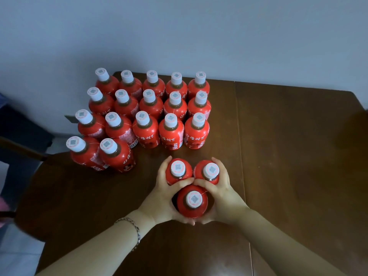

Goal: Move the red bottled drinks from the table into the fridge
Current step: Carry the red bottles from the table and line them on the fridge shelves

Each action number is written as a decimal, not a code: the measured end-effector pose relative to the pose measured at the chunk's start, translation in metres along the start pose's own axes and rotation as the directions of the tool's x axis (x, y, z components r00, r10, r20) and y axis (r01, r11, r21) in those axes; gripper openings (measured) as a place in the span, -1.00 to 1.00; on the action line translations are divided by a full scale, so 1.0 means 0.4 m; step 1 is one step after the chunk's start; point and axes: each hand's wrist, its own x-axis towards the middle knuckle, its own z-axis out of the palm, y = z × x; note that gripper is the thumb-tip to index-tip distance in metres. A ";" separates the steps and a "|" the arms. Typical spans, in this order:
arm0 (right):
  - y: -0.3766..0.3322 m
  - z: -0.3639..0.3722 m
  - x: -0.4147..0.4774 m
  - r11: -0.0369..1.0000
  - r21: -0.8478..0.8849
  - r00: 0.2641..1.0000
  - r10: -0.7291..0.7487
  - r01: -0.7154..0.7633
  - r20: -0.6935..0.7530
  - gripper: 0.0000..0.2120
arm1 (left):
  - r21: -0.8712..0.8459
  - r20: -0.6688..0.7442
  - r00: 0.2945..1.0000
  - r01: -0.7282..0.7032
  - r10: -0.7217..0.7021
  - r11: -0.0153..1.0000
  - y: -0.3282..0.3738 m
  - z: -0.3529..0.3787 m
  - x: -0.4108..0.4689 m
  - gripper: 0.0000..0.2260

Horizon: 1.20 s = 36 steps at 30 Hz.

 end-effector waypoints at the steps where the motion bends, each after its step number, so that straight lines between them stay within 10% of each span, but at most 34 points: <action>1: 0.001 0.005 -0.005 1.000 -0.002 1.000 -0.002 0.002 -0.026 -0.05 | 0.007 -0.032 0.999 -0.023 0.023 1.000 -0.004 0.004 -0.002 -0.23; 8: -0.013 0.049 -0.045 1.000 0.006 0.971 0.018 -0.017 -0.239 -0.19 | 0.010 -0.084 0.994 -0.064 0.064 0.998 -0.015 0.006 -0.007 -0.32; 30: -0.085 0.006 -0.073 0.951 -0.057 0.952 0.299 -0.302 -0.065 -0.06 | 0.128 -0.041 0.999 0.037 -0.032 0.991 0.062 0.015 0.007 -0.24; 36: -0.123 -0.100 -0.197 0.952 0.043 0.930 0.304 -0.302 -0.207 -0.09 | 0.078 0.090 0.993 -0.083 0.076 0.993 0.218 -0.020 0.036 -0.30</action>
